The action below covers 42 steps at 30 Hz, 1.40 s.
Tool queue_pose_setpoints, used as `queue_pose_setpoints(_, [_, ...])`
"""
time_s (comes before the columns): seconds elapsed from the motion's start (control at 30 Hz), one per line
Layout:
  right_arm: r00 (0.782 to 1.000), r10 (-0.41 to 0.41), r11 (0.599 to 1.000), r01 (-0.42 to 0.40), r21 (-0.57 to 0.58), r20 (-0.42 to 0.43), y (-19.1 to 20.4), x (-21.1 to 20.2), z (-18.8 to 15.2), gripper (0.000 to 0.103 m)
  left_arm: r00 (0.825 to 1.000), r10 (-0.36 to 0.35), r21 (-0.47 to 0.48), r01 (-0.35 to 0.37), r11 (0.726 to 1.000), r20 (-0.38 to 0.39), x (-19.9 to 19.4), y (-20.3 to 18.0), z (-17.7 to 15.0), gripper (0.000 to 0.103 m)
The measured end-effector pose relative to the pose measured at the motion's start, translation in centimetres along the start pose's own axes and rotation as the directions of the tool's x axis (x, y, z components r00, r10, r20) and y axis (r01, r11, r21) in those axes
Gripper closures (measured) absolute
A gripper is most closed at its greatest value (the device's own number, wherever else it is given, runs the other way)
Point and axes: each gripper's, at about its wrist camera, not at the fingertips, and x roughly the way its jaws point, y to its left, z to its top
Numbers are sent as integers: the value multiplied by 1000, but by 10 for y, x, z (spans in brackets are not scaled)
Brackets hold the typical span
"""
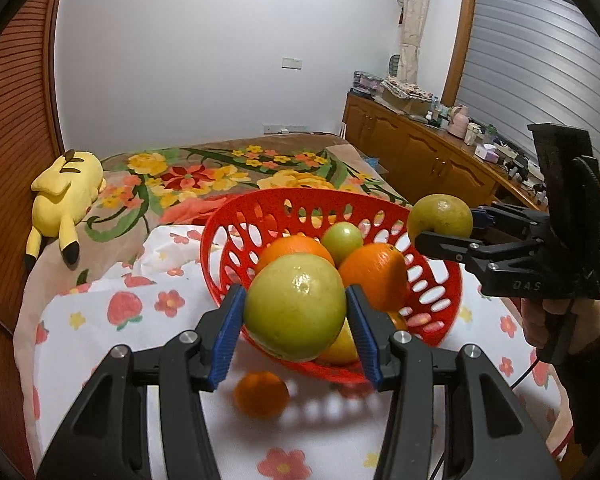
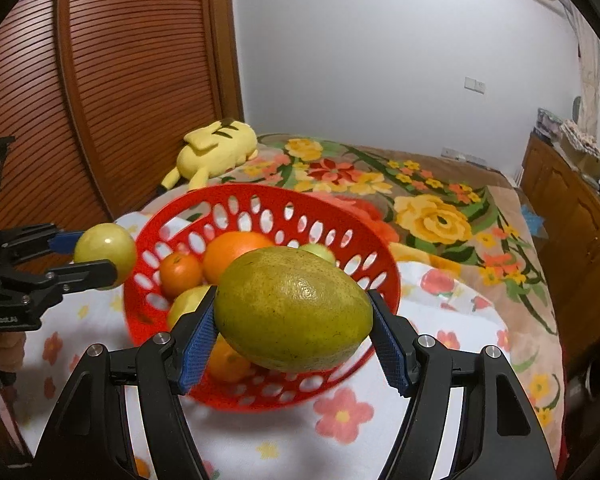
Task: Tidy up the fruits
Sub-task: 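Carry the pomelo and oval yellow fruit over the red basket, then lower both fruits into the basket and open both tools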
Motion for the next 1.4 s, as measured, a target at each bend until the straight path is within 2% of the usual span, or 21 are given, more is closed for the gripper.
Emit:
queue_pose_setpoints(0.2, [1000, -8, 1000, 8, -5, -27, -13, 27, 13, 31, 1000, 4, 3, -4, 1000, -13, 19, 7, 10, 53])
queue_pose_setpoints(0.47, [998, -5, 1000, 4, -13, -55, -21, 51, 15, 31, 999, 11, 2, -11, 1000, -31, 46, 11, 21, 53])
queue_pose_setpoints(0.83, [999, 22, 1000, -22, -7, -46, -27, 56, 20, 31, 998, 28, -10, -28, 1000, -61, 79, 17, 30, 53])
queue_pose_setpoints(1.4, [999, 10, 1000, -10, -2, -47, -28, 56, 15, 28, 997, 44, 3, -44, 999, -66, 93, 18, 38, 53])
